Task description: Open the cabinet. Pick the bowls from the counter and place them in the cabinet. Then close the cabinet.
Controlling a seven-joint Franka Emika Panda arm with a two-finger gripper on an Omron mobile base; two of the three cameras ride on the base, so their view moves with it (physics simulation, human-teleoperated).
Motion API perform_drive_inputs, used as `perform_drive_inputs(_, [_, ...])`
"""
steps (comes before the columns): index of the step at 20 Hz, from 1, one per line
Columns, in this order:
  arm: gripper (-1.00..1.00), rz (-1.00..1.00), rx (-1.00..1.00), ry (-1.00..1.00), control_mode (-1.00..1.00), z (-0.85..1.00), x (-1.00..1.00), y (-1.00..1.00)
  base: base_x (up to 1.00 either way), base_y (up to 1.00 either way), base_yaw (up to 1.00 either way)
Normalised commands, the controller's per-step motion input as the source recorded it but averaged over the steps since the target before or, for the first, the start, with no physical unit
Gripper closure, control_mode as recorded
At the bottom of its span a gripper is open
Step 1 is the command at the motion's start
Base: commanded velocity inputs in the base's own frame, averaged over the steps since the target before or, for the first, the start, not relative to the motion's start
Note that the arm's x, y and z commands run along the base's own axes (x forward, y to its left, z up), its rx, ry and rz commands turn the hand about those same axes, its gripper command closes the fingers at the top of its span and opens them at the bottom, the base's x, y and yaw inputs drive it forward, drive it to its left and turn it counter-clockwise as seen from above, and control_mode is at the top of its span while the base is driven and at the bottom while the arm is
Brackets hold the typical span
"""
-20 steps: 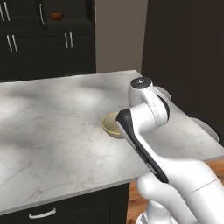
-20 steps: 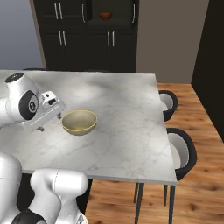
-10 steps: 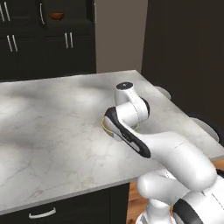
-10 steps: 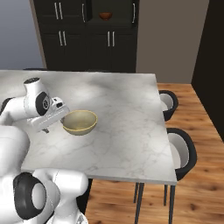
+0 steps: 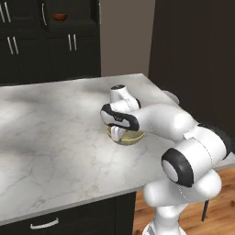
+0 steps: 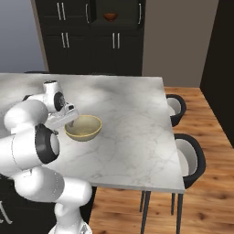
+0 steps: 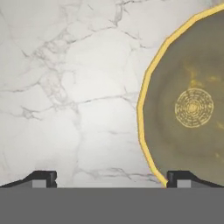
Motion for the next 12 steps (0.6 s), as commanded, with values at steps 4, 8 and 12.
perform_drive_inputs(4, [-1.0, 0.04, 0.0, 0.15, -1.0, -0.55, 0.28, 0.2, 0.0, 0.0, 0.0])
perform_drive_inputs(8, [-1.0, 0.05, 0.0, 0.08, -1.0, -0.47, 0.4, 0.14, 0.0, 0.0, 0.0])
perform_drive_inputs(12, [-1.0, 0.02, 0.0, -0.07, -1.0, -0.22, 0.38, 0.03, 0.0, 0.0, 0.0])
